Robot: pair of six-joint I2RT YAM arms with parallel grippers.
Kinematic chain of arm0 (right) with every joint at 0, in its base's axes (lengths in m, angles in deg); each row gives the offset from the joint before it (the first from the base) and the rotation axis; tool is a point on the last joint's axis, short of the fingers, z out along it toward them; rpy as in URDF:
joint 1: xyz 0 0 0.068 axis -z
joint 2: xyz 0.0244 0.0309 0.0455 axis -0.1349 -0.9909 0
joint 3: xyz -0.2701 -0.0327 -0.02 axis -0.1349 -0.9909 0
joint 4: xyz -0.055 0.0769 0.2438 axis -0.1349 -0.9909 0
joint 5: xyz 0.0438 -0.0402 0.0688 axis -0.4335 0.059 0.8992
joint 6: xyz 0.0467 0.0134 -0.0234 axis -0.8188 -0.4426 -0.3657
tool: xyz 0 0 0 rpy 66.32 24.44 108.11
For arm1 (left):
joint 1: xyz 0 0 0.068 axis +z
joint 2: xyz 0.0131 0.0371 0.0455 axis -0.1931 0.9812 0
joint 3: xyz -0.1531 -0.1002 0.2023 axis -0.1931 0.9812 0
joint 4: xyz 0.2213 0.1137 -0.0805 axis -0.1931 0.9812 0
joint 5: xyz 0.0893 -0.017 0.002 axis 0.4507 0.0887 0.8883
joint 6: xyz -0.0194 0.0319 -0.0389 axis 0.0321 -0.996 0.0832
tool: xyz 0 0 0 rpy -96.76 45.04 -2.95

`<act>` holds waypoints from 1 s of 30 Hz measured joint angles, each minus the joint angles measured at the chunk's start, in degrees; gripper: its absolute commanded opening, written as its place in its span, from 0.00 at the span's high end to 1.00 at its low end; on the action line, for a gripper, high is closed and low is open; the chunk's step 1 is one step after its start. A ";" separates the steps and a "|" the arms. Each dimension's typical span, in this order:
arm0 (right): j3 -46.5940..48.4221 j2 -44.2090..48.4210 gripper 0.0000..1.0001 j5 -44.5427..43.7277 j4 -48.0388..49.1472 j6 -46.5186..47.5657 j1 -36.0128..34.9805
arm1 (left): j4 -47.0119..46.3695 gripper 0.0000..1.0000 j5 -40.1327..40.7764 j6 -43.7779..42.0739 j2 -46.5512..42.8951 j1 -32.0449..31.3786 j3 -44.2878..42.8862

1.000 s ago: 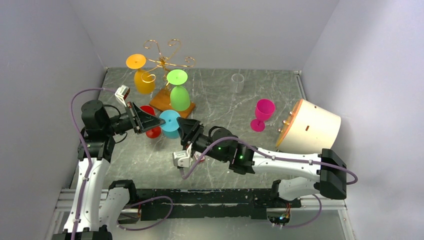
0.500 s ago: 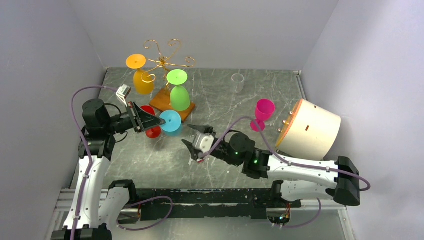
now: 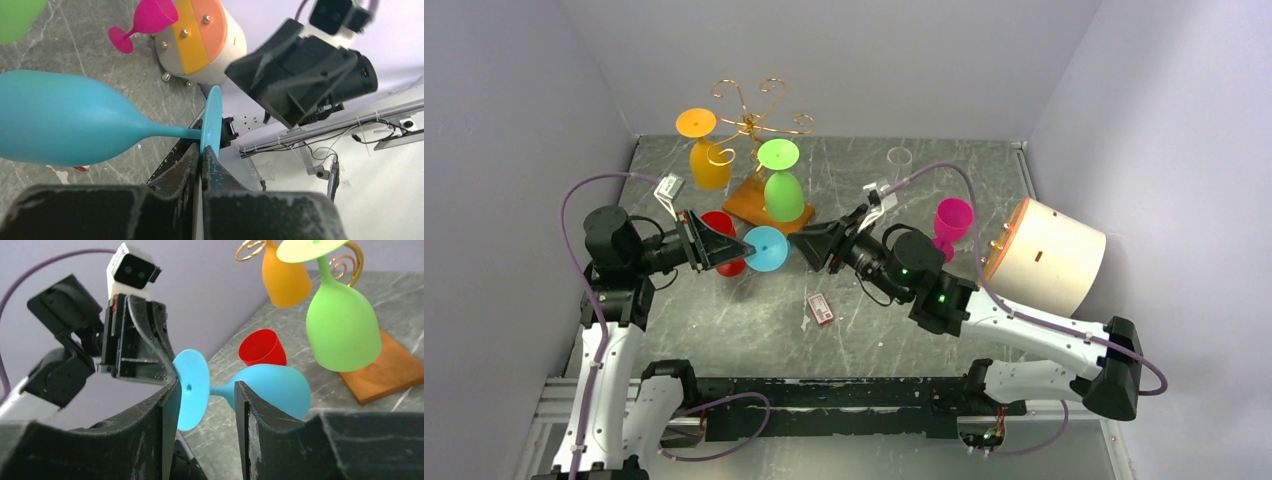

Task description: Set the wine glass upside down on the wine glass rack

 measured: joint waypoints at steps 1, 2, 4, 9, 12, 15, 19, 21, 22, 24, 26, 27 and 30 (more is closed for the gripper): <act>0.00 -0.28 0.54 0.61 -0.11 -2.23 1.01 | -0.87 0.93 -0.37 0.42 -0.37 0.00 0.42; -0.02 -0.59 0.55 1.44 -0.13 -4.11 1.88 | -1.57 0.93 -0.70 0.72 -0.61 -0.02 0.81; -0.22 -1.25 0.58 3.26 0.28 -7.34 3.02 | -2.32 0.93 -1.09 1.09 -0.83 -0.02 1.29; -0.76 -3.02 0.64 8.66 1.97 -11.87 3.85 | -4.07 0.93 -1.75 2.29 -0.87 -0.04 3.08; -0.74 -4.26 0.69 10.71 2.12 -12.44 3.89 | -4.46 0.93 -1.97 2.84 -0.90 -0.04 3.58; -0.70 -5.27 0.74 12.35 2.05 -13.03 4.39 | -4.81 0.93 -2.14 3.06 -0.90 -0.20 3.58; -0.20 -6.12 0.91 14.10 1.05 -13.18 4.35 | -5.07 0.93 -2.40 3.06 -0.92 -0.28 3.58; -0.17 -6.16 1.00 14.91 1.07 -13.29 4.52 | -5.42 0.93 -2.60 3.06 -0.94 -0.28 3.58; -0.15 -6.16 1.00 15.23 1.31 -13.49 4.61 | -5.60 0.93 -2.58 2.99 -0.92 -0.28 3.58; 0.09 -6.14 1.00 15.96 1.53 -13.66 4.83 | -5.62 0.87 -2.56 2.80 -0.92 -0.28 3.58; 0.09 -6.12 1.00 16.39 1.49 -13.79 4.94 | -5.46 0.69 -2.49 2.10 -0.94 -0.28 3.58; 0.09 -6.12 1.00 16.61 1.53 -13.92 4.96 | -5.18 0.59 -2.27 1.70 -0.92 -0.28 3.58; 0.04 -5.81 1.00 17.38 1.40 -14.14 5.05 | -4.37 0.38 -1.09 1.46 -0.81 -0.33 3.58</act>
